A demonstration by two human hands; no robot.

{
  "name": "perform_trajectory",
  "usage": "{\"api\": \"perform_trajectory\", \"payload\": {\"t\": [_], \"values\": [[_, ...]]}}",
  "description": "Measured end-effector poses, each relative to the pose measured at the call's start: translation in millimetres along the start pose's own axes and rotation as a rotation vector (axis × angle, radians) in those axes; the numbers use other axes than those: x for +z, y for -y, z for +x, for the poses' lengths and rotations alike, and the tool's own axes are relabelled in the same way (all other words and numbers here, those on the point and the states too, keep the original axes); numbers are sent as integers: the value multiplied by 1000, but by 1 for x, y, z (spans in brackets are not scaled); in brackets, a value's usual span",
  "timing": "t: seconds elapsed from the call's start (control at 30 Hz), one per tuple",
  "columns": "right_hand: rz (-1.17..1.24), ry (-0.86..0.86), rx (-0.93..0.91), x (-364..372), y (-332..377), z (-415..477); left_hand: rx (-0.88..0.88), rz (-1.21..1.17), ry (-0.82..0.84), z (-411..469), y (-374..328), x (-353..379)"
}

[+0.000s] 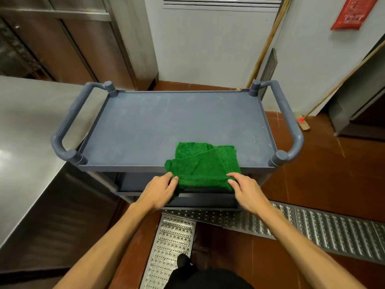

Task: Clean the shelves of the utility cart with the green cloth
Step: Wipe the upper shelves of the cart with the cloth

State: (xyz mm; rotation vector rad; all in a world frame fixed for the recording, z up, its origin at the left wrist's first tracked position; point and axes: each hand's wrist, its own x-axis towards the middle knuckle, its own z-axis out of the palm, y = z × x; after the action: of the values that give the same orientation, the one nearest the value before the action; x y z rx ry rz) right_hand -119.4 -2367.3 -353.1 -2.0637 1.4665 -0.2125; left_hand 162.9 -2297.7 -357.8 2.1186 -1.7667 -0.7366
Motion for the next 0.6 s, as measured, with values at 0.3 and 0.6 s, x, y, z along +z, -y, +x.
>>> {"api": "perform_trajectory", "payload": {"t": [0.3, 0.6], "values": [[44, -14, -150, 0, 8, -24, -124, -55, -100, -60, -5, 1], [124, 53, -336, 34, 54, -39, -312, -186, -244, -139, 32, -8]]}}
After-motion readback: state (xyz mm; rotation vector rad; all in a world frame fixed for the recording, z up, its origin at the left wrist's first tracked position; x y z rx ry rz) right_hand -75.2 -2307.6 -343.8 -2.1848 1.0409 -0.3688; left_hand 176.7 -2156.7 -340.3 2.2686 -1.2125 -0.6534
